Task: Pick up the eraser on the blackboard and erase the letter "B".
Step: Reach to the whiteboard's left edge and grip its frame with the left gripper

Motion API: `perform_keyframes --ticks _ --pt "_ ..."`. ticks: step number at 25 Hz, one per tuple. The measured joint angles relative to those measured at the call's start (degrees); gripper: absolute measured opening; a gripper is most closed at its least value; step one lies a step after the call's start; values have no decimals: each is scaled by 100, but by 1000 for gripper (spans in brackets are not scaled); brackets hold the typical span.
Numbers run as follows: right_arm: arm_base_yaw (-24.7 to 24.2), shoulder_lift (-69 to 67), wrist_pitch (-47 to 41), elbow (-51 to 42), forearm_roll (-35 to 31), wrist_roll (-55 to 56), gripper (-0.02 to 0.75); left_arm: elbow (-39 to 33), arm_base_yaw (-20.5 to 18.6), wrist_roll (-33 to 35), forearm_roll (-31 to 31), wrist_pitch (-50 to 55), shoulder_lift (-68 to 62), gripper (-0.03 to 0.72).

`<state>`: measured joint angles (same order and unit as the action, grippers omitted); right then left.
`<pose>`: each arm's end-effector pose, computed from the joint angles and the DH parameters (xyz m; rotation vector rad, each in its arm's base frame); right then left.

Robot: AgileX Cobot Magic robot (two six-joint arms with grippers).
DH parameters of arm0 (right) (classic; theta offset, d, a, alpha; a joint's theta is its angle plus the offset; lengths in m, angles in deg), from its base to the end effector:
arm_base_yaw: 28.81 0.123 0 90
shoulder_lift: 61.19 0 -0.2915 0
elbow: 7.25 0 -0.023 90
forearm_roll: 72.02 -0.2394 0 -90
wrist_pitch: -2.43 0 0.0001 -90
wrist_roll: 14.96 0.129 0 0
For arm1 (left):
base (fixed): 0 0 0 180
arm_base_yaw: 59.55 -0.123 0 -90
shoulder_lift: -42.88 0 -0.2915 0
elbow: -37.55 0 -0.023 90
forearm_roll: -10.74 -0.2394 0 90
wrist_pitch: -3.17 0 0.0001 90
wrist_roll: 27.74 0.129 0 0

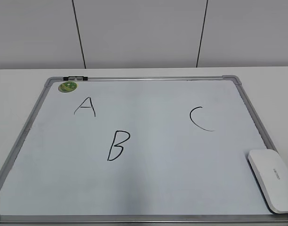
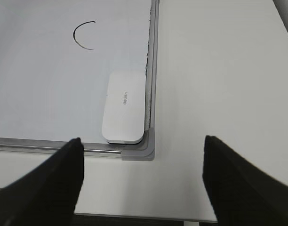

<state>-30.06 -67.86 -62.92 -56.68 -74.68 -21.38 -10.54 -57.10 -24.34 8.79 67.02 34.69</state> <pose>0.0064 0.0053 0.2422 -0.1001 2.1165 -0.0234 0.0095 0.0035 0.2518 0.1043 2.0940 0.0511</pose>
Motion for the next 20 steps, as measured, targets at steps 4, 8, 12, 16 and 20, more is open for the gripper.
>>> perform_keyframes --ticks 4,8,12,16,20 --pt "0 0 0 0 0 0 587 0 0 0 0 0 0 686" --pt "0 0 0 0 0 0 587 0 0 0 0 0 0 685" --pt "0 0 0 0 0 0 587 0 0 0 0 -12 0 650" --pt "0 0 0 0 0 0 587 0 0 0 0 -22 0 601" --pt "0 0 0 0 0 0 587 0 0 0 0 -22 0 593"
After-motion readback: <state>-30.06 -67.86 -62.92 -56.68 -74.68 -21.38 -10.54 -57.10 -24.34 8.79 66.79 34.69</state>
